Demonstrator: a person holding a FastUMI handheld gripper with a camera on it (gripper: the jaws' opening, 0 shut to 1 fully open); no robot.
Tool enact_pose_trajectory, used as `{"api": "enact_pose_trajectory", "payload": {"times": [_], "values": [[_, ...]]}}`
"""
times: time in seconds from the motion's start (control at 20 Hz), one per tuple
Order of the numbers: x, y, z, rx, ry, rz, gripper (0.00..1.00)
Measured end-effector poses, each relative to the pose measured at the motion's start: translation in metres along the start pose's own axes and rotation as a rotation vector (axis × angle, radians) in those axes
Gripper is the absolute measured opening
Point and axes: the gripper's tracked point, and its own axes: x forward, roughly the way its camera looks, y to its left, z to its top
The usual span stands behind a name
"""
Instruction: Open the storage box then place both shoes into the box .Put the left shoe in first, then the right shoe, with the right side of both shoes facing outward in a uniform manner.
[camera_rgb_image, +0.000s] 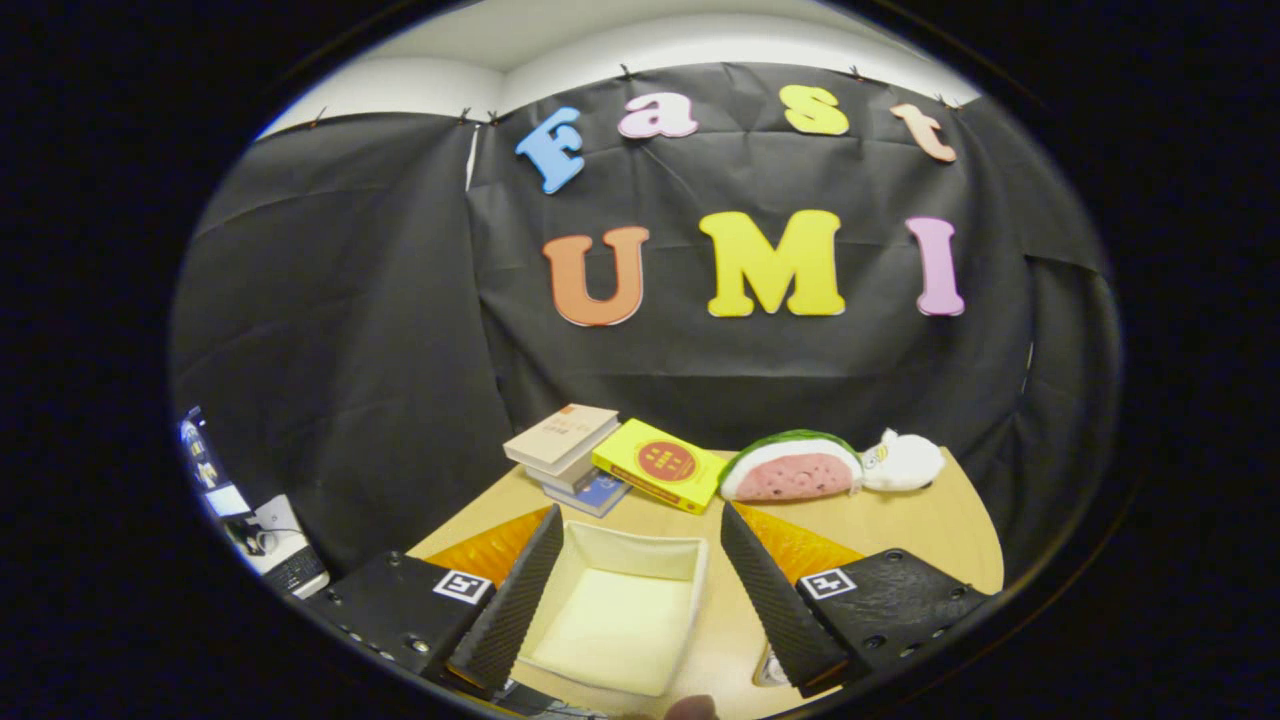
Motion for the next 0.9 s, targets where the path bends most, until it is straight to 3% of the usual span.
{"api": "enact_pose_trajectory", "payload": {"times": [0.2,0.4,0.7,0.9], "values": [[-0.019,-0.072,-0.030,0.040,0.046,-0.057,0.96],[-0.020,-0.138,-0.095,0.107,0.176,-0.136,0.96],[0.005,-0.189,-0.195,0.200,0.414,-0.169,0.96],[0.033,-0.213,-0.236,0.239,0.529,-0.179,0.96]]}}
